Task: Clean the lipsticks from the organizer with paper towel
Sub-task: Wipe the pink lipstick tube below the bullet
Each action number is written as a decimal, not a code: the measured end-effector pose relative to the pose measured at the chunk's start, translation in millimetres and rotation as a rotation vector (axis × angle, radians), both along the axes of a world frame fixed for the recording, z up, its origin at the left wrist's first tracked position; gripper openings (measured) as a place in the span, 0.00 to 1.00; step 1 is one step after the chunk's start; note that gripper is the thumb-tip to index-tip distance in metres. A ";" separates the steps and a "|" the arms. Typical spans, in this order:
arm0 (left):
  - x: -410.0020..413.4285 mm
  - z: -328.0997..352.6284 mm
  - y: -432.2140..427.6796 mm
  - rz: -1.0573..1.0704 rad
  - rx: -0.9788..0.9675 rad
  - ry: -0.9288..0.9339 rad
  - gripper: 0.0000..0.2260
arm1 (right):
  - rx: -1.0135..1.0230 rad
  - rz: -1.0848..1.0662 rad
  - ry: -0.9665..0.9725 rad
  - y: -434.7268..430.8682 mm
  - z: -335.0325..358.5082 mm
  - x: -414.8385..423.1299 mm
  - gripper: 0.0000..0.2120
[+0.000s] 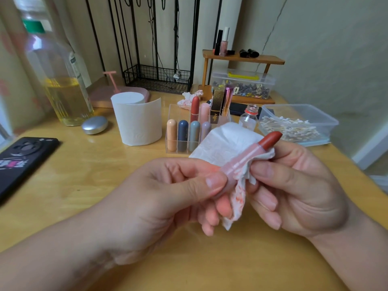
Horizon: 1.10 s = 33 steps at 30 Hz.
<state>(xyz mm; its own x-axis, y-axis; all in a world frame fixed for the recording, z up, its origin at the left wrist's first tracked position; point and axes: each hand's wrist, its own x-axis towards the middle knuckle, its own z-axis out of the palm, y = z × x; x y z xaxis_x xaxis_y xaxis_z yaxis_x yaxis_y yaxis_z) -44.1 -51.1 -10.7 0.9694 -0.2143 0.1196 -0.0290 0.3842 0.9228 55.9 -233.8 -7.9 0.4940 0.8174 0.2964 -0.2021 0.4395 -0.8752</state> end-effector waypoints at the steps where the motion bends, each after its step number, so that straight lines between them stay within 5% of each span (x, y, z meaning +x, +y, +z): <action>1: -1.0 0.5 -1.3 0.020 0.024 -0.011 0.06 | 0.000 -0.009 0.000 -0.2 -0.8 -1.0 0.05; 8: -12.8 0.7 -20.7 0.453 0.270 -0.091 0.12 | -0.035 -0.024 -0.099 0.3 2.6 -6.2 0.05; 13: -9.7 -0.5 -13.4 0.305 0.282 -0.069 0.10 | -0.068 -0.077 -0.104 4.2 -0.1 -11.4 0.09; 18: -6.2 3.9 -9.2 -0.166 -0.051 0.017 0.12 | -0.088 -0.002 -0.069 2.4 2.8 -11.3 0.12; 26: -9.6 1.6 -19.4 0.216 0.100 -0.059 0.07 | -0.045 0.001 -0.048 10.1 0.8 -17.8 0.23; 33: -9.8 -3.4 -22.7 0.237 0.059 0.013 0.11 | -0.044 0.086 0.021 19.7 1.0 -24.5 0.23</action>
<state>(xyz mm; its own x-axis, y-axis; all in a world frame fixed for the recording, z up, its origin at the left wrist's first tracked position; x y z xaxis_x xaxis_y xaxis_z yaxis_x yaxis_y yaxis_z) -53.9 -73.8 -14.1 0.9949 0.0127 0.1005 -0.0994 0.3140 0.9442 31.4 -214.1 -6.9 0.4273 0.8688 0.2501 -0.2554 0.3814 -0.8884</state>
